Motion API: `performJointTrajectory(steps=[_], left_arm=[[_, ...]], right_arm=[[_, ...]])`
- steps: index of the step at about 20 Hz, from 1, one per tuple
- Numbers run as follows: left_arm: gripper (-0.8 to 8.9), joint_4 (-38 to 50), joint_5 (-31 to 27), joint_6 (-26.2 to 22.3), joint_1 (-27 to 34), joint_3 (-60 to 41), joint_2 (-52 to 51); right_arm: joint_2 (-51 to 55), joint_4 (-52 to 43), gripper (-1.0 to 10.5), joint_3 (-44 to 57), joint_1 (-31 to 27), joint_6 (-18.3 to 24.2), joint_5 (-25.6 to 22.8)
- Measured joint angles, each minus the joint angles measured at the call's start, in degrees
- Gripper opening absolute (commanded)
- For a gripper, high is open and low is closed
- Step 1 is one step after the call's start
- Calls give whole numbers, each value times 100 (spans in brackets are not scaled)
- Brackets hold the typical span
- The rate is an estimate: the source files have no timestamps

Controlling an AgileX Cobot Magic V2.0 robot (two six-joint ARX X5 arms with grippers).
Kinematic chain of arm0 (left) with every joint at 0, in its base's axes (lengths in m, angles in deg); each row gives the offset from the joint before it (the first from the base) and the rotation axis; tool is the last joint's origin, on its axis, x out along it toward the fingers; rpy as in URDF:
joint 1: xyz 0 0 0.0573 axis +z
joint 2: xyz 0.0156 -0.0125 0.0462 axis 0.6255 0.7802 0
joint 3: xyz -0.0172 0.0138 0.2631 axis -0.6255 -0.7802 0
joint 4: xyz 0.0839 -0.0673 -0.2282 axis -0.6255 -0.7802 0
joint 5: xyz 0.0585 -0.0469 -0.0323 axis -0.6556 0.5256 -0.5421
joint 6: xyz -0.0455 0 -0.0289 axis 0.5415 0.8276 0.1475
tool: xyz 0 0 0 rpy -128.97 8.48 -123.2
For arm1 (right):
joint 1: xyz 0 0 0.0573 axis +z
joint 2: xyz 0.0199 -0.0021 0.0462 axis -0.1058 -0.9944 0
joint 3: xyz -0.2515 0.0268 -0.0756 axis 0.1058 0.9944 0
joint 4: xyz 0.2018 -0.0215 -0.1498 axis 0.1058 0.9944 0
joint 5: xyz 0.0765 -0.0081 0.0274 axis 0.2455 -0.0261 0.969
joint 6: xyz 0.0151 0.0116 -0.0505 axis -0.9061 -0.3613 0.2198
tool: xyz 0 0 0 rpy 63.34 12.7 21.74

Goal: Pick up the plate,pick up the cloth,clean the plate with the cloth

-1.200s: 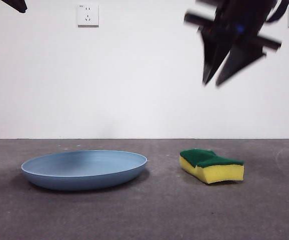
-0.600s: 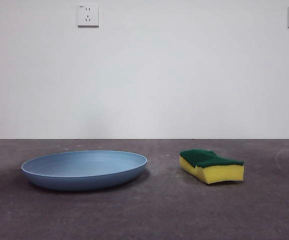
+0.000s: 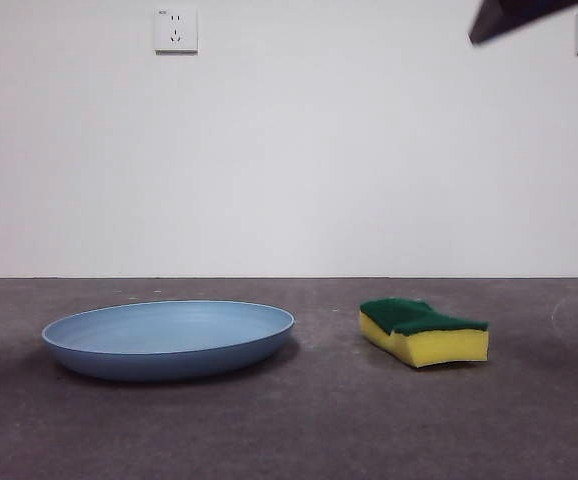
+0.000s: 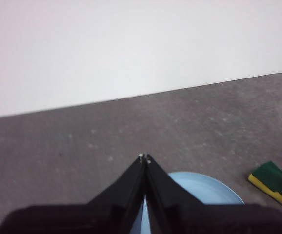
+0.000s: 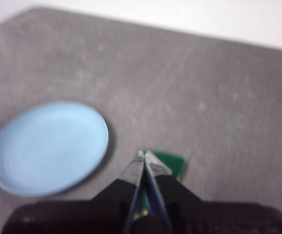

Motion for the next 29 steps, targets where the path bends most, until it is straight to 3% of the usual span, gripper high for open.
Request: performJointTrajectory(steps=[5, 12, 18, 22, 29], left_arm=[[0, -166, -2, 420, -2, -133, 111], [0, -369, -15, 518, -2, -133, 455], [0, -378, -20, 511, -2, -133, 748], [0, -435, -142, 57, 26, -133, 501], [0, -264, -142, -306, 1327, -422, -693]], right_arm=[[-20, 479, 1, 4, 0, -98, -4], [-13, 503, 1, 4, -2, -118, -7], [-13, 503, 1, 4, -2, -136, -4], [-11, 503, 1, 4, -2, -136, -7], [-9, 503, 1, 4, -2, -136, -4]])
